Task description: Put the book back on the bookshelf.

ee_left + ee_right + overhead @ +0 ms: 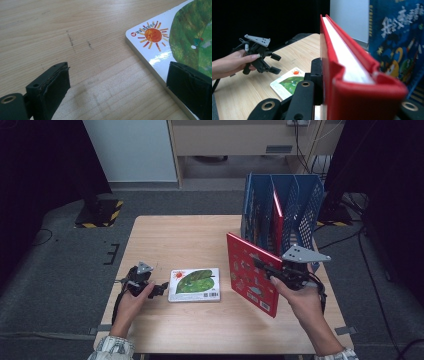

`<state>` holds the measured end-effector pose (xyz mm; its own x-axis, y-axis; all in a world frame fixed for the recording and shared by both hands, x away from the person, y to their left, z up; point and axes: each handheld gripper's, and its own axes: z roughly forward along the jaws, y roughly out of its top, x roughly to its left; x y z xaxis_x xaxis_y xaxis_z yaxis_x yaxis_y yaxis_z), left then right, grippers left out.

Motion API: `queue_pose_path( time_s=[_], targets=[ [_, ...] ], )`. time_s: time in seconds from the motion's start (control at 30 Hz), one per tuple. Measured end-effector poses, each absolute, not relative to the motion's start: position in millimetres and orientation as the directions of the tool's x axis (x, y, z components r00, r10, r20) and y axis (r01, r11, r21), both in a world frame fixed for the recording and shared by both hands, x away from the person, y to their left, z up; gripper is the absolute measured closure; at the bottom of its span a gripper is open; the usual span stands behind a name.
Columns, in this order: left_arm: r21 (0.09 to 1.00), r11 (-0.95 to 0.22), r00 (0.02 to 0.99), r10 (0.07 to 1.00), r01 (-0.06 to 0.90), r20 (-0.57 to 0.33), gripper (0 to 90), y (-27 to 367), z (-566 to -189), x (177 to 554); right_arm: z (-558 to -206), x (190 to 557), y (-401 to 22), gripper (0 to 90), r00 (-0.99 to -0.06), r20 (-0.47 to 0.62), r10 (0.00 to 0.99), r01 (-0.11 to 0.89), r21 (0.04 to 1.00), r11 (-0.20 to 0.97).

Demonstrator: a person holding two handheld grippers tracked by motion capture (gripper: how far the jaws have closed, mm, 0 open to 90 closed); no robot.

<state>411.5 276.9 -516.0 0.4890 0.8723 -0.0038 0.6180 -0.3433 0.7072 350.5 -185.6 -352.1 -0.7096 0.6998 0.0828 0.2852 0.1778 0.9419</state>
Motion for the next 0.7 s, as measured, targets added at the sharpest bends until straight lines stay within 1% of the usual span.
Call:
queue_pose_path(
  time_s=[0.7],
  targets=[
    [0.71,-0.336,0.481,0.876,0.619,-0.005,4.7,277.5,-516.2,411.0,-352.9,331.0,-227.4,79.3,-0.668,0.094,0.738,0.299,0.942,0.151]
  ],
)
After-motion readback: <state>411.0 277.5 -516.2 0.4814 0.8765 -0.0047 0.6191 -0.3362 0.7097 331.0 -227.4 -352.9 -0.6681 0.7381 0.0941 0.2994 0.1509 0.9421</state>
